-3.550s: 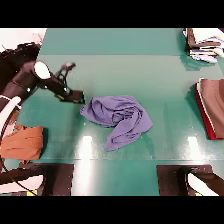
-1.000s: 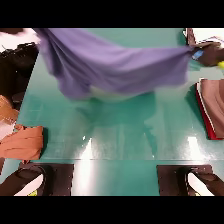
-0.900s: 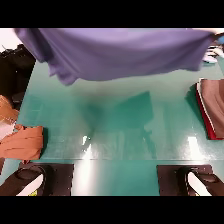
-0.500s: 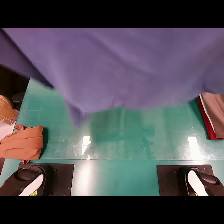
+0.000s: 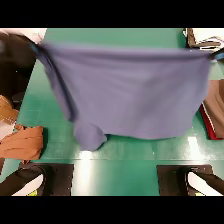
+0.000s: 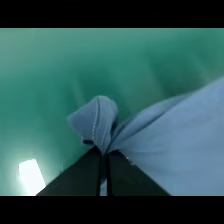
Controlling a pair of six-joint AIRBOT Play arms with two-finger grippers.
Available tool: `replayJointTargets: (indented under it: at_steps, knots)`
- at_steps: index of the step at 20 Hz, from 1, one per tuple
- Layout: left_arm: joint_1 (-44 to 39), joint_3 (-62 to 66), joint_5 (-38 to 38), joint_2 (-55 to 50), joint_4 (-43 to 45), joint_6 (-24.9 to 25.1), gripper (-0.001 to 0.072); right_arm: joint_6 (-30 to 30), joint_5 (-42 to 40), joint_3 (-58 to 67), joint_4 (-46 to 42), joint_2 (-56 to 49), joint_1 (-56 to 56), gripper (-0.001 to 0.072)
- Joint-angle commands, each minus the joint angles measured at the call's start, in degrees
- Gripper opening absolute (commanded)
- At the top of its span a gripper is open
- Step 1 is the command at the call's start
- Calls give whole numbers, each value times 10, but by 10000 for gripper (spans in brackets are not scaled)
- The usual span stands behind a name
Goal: Fold the shirts.
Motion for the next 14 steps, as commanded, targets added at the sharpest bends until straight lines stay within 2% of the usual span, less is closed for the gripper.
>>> replayJointTargets:
  at_steps: [1,4,7,8,9,10,12,14]
  knots:
    - [0,-146,72,-94,12,18,26,14,-41,-73,-30,-121,59,17]
    - [5,-158,176,-198,53,10,26,14,-112,-61,-25,-222,77,17]
    - [31,-124,209,-251,52,-22,29,13,-117,7,5,-295,76,28]
    - [45,-115,207,-252,51,-35,146,12,-110,33,27,-311,71,223]
    - [61,-102,190,-251,49,-47,494,7,-98,56,57,-320,63,369]
    - [80,-87,151,-248,43,-49,596,-6,-85,73,87,-322,57,369]
    - [115,-81,65,-230,32,-24,596,-30,-62,79,116,-301,42,369]
    - [139,-112,20,-201,31,2,596,-37,-56,44,116,-256,29,369]
